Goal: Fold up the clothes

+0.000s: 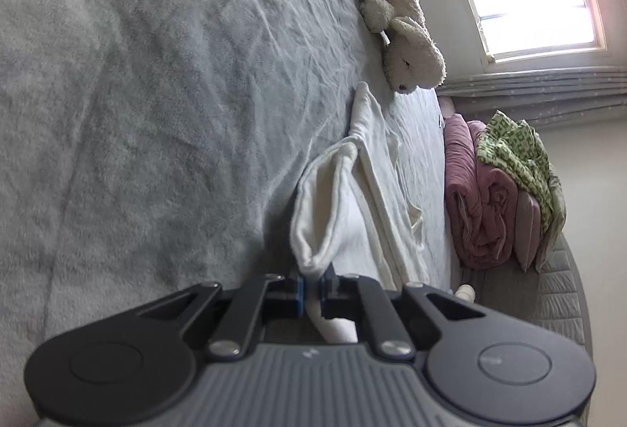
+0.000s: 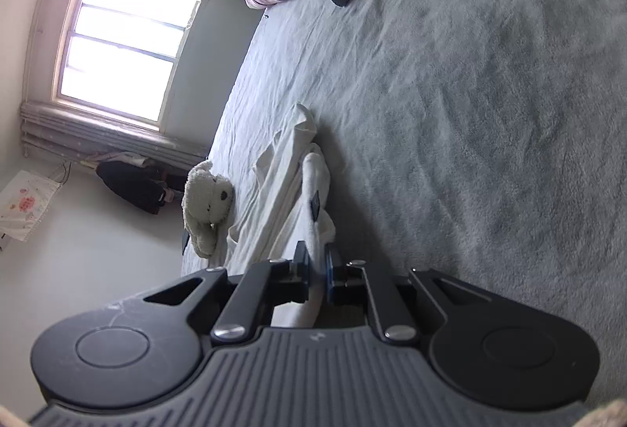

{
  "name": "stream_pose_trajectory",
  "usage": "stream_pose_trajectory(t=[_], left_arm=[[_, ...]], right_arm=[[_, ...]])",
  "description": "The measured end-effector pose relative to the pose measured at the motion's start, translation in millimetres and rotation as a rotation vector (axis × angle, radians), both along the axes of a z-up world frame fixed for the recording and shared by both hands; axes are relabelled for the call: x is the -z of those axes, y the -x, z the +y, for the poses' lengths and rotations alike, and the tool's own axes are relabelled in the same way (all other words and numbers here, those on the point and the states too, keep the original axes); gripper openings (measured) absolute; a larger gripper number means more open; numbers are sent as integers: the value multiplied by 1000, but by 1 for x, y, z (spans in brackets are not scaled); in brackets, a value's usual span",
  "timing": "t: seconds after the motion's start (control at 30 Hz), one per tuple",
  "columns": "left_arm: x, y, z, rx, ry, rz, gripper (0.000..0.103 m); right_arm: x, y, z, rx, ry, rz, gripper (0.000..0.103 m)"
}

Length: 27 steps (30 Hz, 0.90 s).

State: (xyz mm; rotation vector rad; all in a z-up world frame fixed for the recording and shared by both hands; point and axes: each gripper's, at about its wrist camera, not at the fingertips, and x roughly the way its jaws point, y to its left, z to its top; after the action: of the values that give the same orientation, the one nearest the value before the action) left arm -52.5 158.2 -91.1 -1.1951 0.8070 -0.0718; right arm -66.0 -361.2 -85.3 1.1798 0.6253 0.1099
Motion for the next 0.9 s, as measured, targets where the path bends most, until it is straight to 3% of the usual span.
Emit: stream_pose_trajectory(t=[0.17, 0.5, 0.73, 0.9], left_arm=[[-11, 15, -1, -15, 38, -10, 6], [-11, 52, 5, -23, 96, 79, 6], [1, 55, 9, -57, 235, 179, 7], [-16, 44, 8, -84, 305, 133, 7]], right_arm=[[-10, 5, -2, 34, -48, 8, 10], [-13, 33, -1, 46, -96, 117, 10], [-4, 28, -4, 83, -193, 210, 10], [-20, 12, -2, 111, -230, 189, 11]])
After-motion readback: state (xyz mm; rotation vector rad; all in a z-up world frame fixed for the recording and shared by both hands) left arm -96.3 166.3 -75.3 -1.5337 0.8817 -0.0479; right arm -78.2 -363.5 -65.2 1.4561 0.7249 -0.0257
